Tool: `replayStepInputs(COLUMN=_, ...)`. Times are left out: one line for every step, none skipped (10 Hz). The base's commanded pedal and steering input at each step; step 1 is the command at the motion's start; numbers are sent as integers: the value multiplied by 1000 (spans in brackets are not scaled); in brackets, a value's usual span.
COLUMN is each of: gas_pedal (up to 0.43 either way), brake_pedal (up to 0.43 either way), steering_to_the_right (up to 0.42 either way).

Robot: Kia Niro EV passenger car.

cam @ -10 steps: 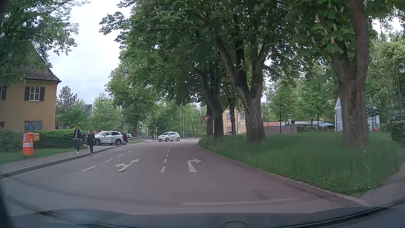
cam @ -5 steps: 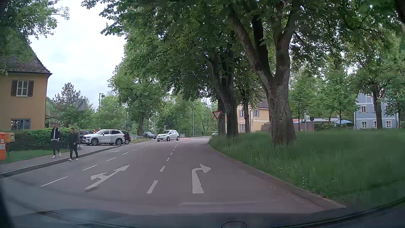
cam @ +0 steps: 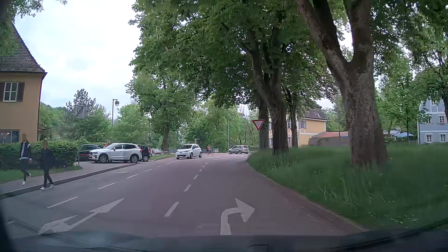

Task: Follow the waypoints while adhering to traffic rules and regulations

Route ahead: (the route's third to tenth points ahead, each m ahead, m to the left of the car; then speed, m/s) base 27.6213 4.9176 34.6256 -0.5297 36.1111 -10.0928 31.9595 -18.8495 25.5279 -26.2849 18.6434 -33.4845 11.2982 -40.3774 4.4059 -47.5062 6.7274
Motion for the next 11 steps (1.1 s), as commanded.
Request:
replayStepInputs(gas_pedal=8, brake_pedal=0, steering_to_the_right=-70)
replayStepInputs(gas_pedal=0, brake_pedal=0, steering_to_the_right=-63)
replayStepInputs(gas_pedal=0, brake_pedal=0, steering_to_the_right=-57)
replayStepInputs(gas_pedal=0, brake_pedal=0, steering_to_the_right=-52)
replayStepInputs(gas_pedal=0, brake_pedal=0, steering_to_the_right=-46)
replayStepInputs(gas_pedal=0, brake_pedal=0, steering_to_the_right=-36)
replayStepInputs(gas_pedal=0, brake_pedal=0, steering_to_the_right=-28)
replayStepInputs(gas_pedal=0, brake_pedal=0, steering_to_the_right=-23)
replayStepInputs(gas_pedal=0, brake_pedal=0, steering_to_the_right=-20)
replayStepInputs(gas_pedal=0, brake_pedal=0, steering_to_the_right=-19)
replayStepInputs(gas_pedal=0, brake_pedal=0, steering_to_the_right=-19)
